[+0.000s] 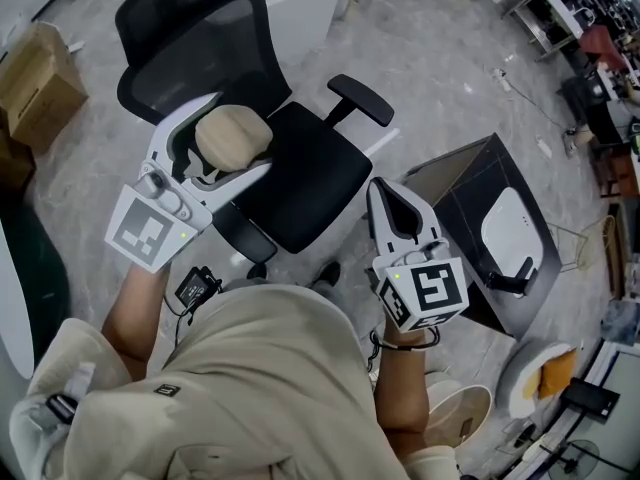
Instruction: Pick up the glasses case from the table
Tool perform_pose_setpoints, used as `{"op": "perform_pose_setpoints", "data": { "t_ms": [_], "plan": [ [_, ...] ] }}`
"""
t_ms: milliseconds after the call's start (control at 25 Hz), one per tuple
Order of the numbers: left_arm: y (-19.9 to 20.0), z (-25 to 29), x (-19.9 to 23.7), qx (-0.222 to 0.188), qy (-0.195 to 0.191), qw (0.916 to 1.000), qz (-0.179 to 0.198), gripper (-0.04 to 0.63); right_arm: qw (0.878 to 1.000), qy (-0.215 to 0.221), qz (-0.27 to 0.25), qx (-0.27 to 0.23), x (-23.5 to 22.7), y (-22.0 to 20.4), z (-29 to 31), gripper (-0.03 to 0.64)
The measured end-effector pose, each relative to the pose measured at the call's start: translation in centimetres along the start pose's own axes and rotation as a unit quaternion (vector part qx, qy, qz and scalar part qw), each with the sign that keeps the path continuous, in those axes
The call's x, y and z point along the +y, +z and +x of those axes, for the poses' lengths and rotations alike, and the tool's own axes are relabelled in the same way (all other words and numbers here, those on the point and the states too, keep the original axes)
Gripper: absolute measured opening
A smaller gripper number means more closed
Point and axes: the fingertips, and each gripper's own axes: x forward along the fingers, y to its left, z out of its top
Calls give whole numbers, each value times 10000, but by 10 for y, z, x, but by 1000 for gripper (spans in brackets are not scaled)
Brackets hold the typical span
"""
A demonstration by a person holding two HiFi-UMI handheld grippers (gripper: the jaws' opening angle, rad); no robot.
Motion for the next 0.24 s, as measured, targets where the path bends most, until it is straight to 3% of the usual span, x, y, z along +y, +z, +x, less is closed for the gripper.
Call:
{"op": "perform_pose_setpoints", "data": {
  "t_ms": [240],
  "plan": [
    [-13, 4, -2, 63, -30, 9998, -178, 408, 9999, -19, 44, 109, -2, -10, 4, 21]
  ]
}}
